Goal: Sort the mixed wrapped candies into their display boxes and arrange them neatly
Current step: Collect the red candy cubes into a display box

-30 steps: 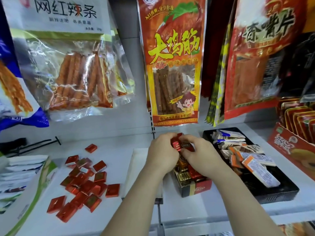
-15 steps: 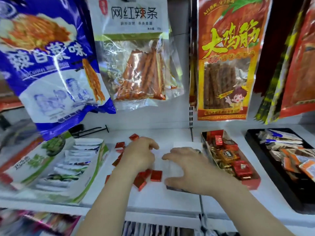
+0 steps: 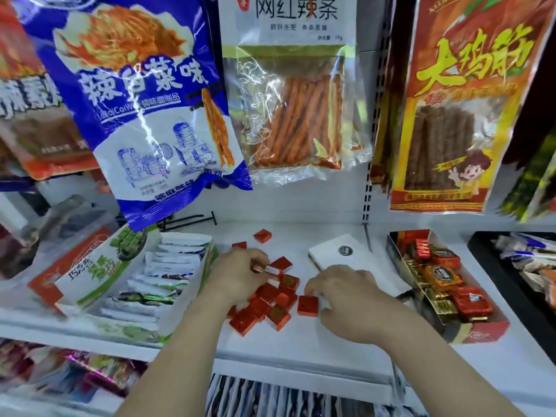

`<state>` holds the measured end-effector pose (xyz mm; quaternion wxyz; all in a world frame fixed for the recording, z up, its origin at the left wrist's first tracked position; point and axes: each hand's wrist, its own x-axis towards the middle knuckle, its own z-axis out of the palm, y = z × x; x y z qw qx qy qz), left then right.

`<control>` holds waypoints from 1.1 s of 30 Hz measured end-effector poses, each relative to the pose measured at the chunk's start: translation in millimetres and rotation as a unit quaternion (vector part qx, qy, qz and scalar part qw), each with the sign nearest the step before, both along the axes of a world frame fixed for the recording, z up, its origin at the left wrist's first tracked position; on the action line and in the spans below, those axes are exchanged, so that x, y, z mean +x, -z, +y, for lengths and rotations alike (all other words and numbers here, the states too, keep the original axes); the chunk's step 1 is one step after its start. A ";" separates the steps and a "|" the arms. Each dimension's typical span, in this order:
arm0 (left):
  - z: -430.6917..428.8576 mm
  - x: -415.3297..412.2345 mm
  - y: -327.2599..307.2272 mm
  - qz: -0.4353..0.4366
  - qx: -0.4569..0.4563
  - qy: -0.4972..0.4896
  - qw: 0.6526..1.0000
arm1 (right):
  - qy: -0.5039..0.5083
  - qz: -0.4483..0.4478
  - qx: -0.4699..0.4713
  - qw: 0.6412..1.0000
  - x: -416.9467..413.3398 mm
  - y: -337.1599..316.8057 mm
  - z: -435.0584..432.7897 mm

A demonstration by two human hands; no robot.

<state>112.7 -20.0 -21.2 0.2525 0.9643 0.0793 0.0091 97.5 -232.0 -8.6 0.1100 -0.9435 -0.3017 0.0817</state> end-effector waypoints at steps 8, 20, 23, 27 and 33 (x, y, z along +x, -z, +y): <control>8.5 -20.8 -29.8 0.122 0.023 0.065 0.990 | -0.048 -0.029 0.042 0.998 -8.5 4.3 26.9; -3.8 -54.6 -29.0 0.145 0.190 0.118 0.964 | 0.023 -0.042 0.051 0.998 -23.8 21.5 57.6; -2.9 -57.8 -24.1 0.097 0.176 0.103 0.974 | 0.040 -0.041 0.057 0.997 -26.2 21.9 66.1; 2.8 -59.5 -19.9 0.069 0.126 0.095 0.985 | 0.046 -0.016 0.060 0.997 -22.5 18.5 60.9; 15.2 -58.2 -14.9 0.060 0.097 0.070 0.991 | 0.036 0.003 0.072 0.997 -18.5 16.3 55.3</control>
